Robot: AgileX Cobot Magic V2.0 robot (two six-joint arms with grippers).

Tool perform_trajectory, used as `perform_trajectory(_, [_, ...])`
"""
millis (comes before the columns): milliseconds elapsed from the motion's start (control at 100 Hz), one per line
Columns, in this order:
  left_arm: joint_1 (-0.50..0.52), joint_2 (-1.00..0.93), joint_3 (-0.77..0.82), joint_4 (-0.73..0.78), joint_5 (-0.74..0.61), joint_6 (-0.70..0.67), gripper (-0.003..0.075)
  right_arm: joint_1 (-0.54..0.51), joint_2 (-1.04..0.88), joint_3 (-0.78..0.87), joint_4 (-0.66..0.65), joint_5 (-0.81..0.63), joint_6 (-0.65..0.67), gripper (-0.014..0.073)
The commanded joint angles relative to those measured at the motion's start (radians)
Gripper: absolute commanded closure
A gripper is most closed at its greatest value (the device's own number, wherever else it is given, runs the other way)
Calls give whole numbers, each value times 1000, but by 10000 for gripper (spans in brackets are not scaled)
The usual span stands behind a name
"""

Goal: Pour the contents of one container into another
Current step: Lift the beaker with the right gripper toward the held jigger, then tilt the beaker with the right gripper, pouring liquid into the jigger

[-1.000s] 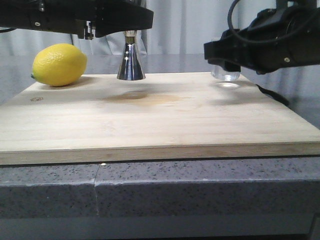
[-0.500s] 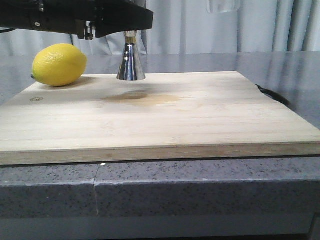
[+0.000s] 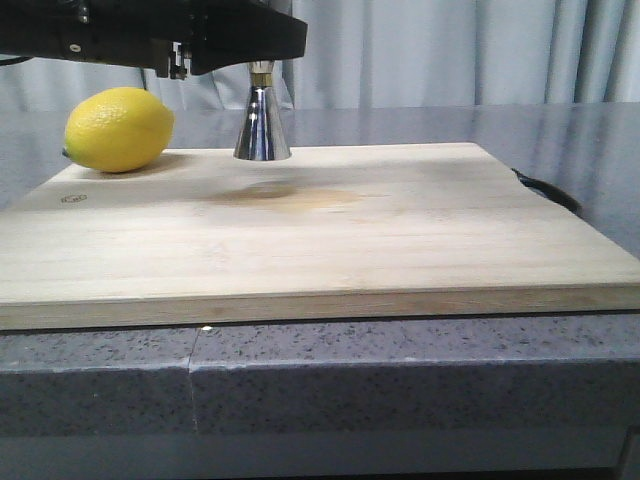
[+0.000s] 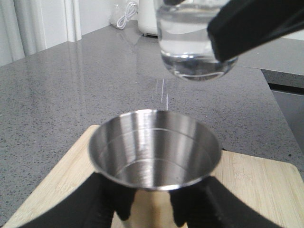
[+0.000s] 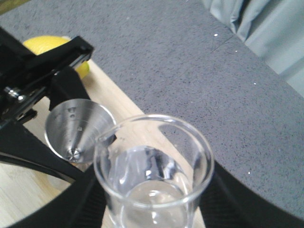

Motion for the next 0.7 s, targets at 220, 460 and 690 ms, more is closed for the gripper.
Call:
perform_trajectory(220, [-6, -41, -31, -99, 88, -10, 482, 73, 66, -183, -169, 82, -117, 302])
perform_trajectory(460, [-6, -41, -31, -99, 88, -10, 482, 118, 99, -195, -349, 98, -133, 302])
perform_trajectory(690, [-6, -41, -31, -99, 88, -10, 482, 134, 109, -195, -462, 105, -133, 302])
